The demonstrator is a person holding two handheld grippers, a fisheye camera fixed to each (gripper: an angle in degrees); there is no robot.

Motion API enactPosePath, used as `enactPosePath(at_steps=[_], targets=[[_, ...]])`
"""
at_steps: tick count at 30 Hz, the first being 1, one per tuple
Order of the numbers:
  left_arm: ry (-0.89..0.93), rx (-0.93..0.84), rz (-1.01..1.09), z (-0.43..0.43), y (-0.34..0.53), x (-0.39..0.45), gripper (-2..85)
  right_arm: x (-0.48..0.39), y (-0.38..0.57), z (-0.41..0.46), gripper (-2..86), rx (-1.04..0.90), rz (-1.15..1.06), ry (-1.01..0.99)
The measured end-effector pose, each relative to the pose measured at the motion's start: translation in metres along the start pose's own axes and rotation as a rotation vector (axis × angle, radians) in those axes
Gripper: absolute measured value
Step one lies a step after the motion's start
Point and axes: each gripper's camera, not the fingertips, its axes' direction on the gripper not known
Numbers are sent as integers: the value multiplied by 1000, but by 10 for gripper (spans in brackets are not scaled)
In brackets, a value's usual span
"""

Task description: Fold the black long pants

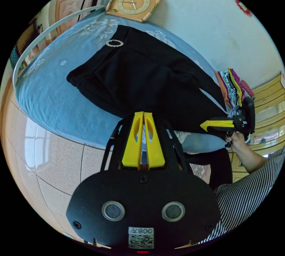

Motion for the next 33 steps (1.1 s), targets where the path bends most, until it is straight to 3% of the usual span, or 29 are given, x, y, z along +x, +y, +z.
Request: enactPosePath(at_steps=[6,9,15,20,23,26,33], targets=[[-77,-170,-6,1,-3,27,1,32,71,-1,1,-44,168,103],[-37,-81,53,-30,-8,50,2,44,107,-17,1,8,226,159],[-10,-112,113,-44,-25,92,2,98,170,-12,2,-33,400,221],[-91,-201,168,-33,-47,122,2,119,193,-8,2,-3,429,168],[-186,-302,208,-18,-59,134,2,112,191,-1,2,-52,345,277],[-258,-275,244,-21,-67,146,2,109,201,5,2,-31,303,359],[-223,-230,234,-40,-87,136,2,157,237,-2,2,58,340,173]])
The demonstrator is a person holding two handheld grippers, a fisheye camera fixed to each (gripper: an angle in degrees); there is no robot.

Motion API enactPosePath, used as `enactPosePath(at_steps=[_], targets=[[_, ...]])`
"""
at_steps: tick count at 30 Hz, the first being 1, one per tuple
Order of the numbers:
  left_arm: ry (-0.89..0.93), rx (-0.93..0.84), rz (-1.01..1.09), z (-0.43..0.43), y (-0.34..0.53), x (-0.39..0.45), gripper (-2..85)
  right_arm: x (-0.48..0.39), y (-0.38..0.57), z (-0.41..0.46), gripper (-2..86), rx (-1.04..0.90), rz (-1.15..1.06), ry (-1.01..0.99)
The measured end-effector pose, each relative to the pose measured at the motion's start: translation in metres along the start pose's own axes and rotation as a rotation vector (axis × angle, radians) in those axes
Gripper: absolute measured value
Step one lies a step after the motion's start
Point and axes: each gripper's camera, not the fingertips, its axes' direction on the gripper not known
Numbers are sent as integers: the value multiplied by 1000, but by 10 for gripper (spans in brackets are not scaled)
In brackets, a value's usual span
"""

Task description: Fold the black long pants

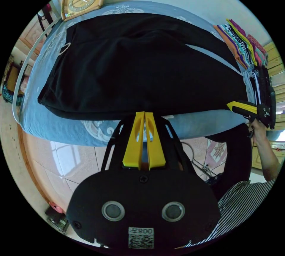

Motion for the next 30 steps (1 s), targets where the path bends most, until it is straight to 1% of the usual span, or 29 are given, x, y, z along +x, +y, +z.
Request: enactPosePath(at_steps=[2,4,7,9,15,21,26,29,30], targets=[[96,-9,10,-8,-6,-13,2,19,2,-3,2,-13,20,-55],[222,91,3,-30,-13,-36,3,37,5,-12,2,31,29,-98],[245,200,-19,-55,-35,-70,3,68,-1,-26,2,114,45,-166],[256,235,-26,-64,-55,-91,4,92,-22,-29,2,161,48,-215],[222,292,-69,-78,-136,-151,7,124,-105,-17,8,244,-3,-260],[152,258,-82,-83,-218,-194,11,137,-189,0,31,272,-66,-241],[133,240,-71,-80,-266,-210,11,142,-230,16,49,244,-89,-155],[94,184,-44,-65,-290,-209,11,146,-249,42,47,159,-77,-92],[58,131,-34,-54,-299,-208,10,147,-251,49,40,167,-70,-79]])
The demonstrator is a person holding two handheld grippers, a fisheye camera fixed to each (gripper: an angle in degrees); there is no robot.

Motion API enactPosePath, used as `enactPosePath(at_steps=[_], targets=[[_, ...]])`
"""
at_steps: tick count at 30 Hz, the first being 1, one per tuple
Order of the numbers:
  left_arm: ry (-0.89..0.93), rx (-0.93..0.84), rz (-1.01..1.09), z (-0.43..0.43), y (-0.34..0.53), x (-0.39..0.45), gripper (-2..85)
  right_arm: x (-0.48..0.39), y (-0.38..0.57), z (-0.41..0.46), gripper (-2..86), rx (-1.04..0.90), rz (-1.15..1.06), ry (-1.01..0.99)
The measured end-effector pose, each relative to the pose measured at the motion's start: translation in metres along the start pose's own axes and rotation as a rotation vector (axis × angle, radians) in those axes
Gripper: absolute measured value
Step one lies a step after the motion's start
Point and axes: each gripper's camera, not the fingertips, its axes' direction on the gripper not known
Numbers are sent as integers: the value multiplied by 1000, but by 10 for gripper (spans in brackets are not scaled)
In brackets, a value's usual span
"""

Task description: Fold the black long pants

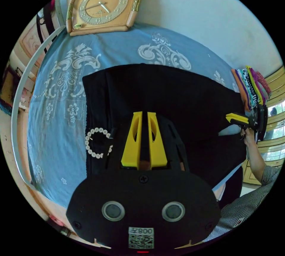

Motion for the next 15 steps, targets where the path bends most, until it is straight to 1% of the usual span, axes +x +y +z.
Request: enactPosePath(at_steps=[1,3,5,8,11,15], targets=[[-37,-74,1,14,-5,0,9,0,1,-1,37,25,-8,-12],[-28,2,-17,10,-10,-3,8,3,-4,2,20,19,-1,-27],[21,-13,-38,10,-18,-9,8,2,-9,2,12,6,-12,-7],[6,57,-22,-5,-32,-14,11,-3,-21,-6,10,48,-38,17],[20,104,-34,-17,-52,-27,19,-7,-48,-12,26,98,-61,1],[-23,115,-52,-27,-88,-47,36,-23,-108,-6,59,113,-125,37]])
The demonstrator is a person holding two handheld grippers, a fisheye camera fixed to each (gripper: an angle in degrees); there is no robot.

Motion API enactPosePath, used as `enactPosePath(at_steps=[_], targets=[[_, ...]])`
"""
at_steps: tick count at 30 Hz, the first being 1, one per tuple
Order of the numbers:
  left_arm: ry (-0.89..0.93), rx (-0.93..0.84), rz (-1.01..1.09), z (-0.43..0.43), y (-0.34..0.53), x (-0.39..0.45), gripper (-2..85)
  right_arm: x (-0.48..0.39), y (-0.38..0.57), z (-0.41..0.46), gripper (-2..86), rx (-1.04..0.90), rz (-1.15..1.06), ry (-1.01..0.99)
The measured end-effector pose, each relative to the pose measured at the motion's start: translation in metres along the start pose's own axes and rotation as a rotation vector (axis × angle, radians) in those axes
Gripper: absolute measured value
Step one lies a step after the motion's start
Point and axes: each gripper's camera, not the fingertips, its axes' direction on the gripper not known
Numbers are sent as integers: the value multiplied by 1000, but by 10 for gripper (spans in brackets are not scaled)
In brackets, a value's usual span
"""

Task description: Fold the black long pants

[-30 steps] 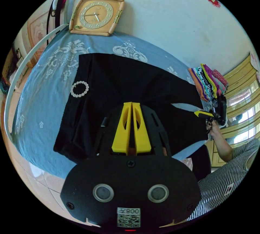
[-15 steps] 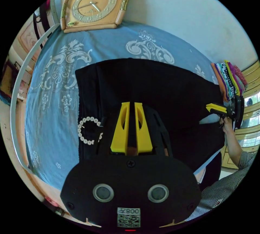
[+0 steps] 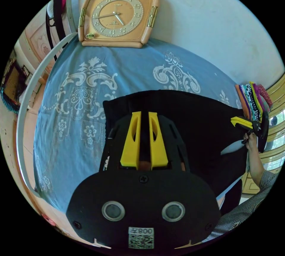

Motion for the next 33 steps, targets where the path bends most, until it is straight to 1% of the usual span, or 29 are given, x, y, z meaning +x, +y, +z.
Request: enactPosePath(at_steps=[8,11,15,18,20,23,26,29,33], targets=[[-169,-59,89,8,-61,-11,76,-36,-108,40,81,-39,-139,75],[-192,-129,148,21,-78,-12,90,-49,-139,52,83,-40,-167,86],[-248,-203,215,41,-92,-14,96,-68,-172,74,90,-89,-217,106],[-250,-198,264,45,-98,-17,96,-78,-189,89,91,-133,-246,141],[-238,-207,286,46,-101,-21,92,-83,-196,89,91,-120,-252,149],[-186,-217,314,50,-103,-28,73,-86,-209,89,88,-120,-240,136],[-171,-207,314,53,-101,-35,54,-87,-220,86,81,-121,-220,118],[-166,-198,310,55,-95,-42,35,-93,-226,81,61,-122,-232,130],[-203,-193,292,57,-85,-48,21,-98,-237,72,25,-133,-223,134]])
